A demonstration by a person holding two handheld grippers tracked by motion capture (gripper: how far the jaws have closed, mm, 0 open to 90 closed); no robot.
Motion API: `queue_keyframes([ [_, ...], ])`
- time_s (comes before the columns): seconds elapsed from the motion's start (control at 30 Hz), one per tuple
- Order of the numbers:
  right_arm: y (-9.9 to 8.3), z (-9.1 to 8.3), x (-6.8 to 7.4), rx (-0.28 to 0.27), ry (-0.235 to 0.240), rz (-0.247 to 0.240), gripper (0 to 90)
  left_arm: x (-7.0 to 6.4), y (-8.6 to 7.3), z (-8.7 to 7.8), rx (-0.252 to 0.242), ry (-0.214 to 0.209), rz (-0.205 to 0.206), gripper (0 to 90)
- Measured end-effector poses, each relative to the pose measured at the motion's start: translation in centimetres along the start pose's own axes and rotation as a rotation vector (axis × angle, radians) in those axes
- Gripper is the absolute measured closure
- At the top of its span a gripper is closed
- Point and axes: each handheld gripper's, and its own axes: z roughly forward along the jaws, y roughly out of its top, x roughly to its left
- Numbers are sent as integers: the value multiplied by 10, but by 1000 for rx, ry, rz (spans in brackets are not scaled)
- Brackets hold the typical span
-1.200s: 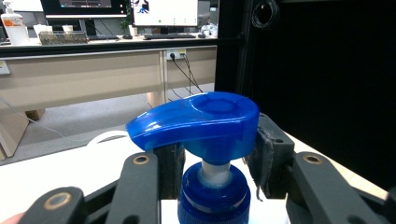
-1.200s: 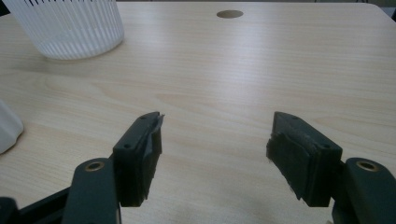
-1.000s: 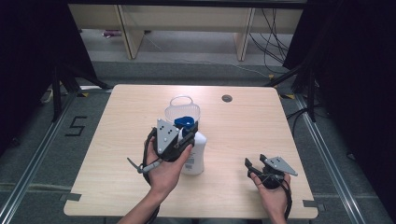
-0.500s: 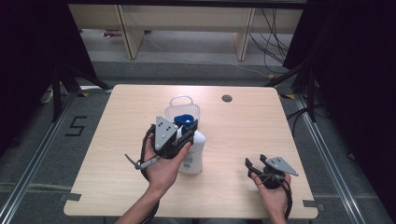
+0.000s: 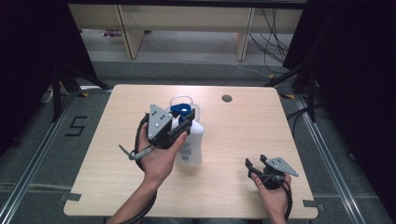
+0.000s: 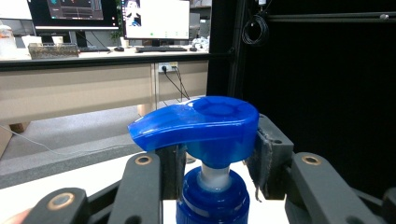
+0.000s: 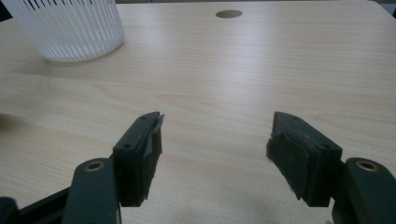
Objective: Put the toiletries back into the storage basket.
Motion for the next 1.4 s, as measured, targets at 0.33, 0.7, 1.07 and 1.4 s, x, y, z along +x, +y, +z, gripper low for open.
queue_keyframes([
  [0.33,0,-1,0,8,-4,-9,350,10,16,5,-22,13,23,600],
  [0.7,-1,0,0,3,12,2,348,16,33,11,-32,20,6,600],
  [1.07,-1,0,0,3,10,2,347,27,46,18,-53,40,21,600],
  [1.4,-1,-1,1,14,7,12,346,35,53,26,-50,50,17,600],
])
